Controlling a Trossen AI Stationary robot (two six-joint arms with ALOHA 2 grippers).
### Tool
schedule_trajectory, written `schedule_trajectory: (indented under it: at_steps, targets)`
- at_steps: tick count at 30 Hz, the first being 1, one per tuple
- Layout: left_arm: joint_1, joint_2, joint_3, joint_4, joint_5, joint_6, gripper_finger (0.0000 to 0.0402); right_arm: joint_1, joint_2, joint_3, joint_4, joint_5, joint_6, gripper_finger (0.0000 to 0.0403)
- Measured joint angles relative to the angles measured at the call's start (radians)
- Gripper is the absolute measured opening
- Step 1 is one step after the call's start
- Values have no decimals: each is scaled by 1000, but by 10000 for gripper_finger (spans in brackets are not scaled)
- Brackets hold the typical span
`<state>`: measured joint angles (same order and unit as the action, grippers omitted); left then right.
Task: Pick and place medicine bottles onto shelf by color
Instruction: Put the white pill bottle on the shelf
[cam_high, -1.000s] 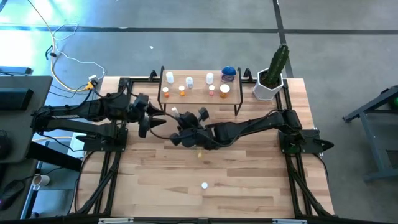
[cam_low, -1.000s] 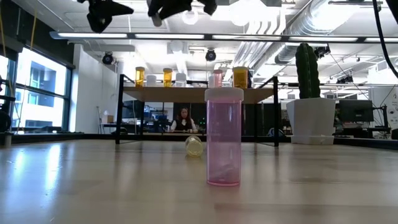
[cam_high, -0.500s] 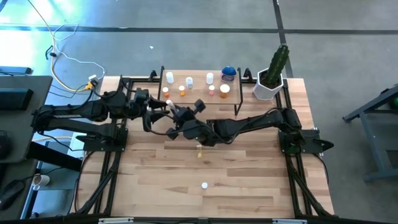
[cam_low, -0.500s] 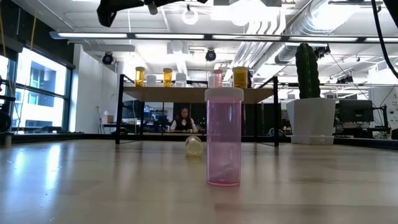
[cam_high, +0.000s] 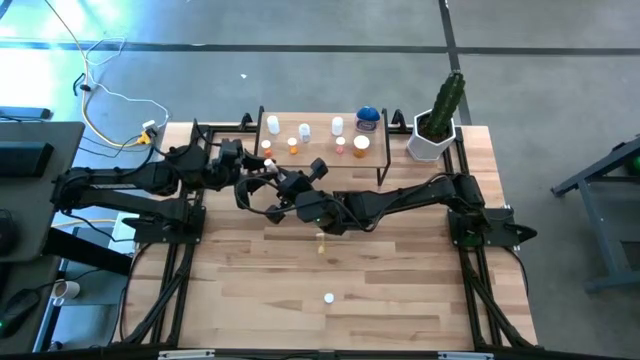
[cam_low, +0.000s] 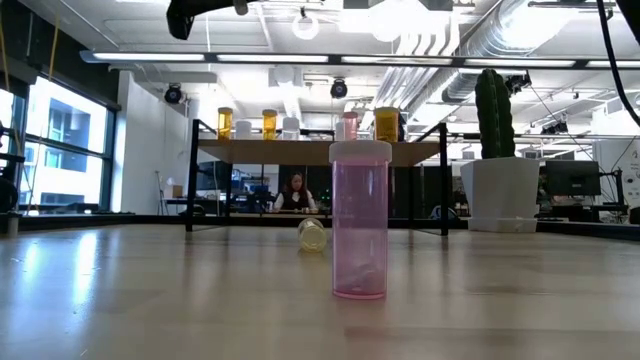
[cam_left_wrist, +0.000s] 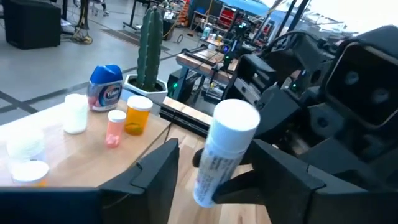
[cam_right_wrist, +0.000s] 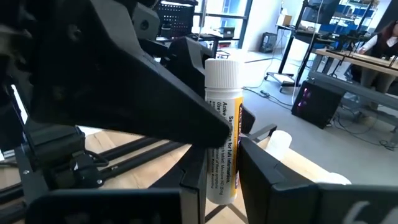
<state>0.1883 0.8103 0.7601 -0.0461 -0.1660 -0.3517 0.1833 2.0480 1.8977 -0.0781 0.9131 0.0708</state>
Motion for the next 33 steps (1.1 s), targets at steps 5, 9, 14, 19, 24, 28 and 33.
schedule_trajectory:
  at_steps: [5, 9, 14, 19, 24, 28, 33]
  targets:
    - [0, 6, 0, 0, -3, 50, 151, 0, 0, 0, 4, 0, 0, 49]
    - [0, 6, 0, 1, -2, 77, 113, 0, 0, 0, 3, 0, 0, 49]
    - [0, 6, 0, 1, 0, 116, 71, 0, 0, 0, 1, 0, 0, 49]
    - [0, 6, 0, 1, 0, 128, 67, 0, 0, 0, 1, -2, 2, 49]
    - [0, 5, 0, -1, 0, 154, 79, 0, 0, 0, 0, -15, -5, 51]
    - [-1, 5, 0, -2, 2, 168, 74, -1, 0, -1, 0, -20, 5, 82]
    - [0, 5, 0, -8, 1, 191, 71, 0, 0, -1, -1, -34, 31, 144]
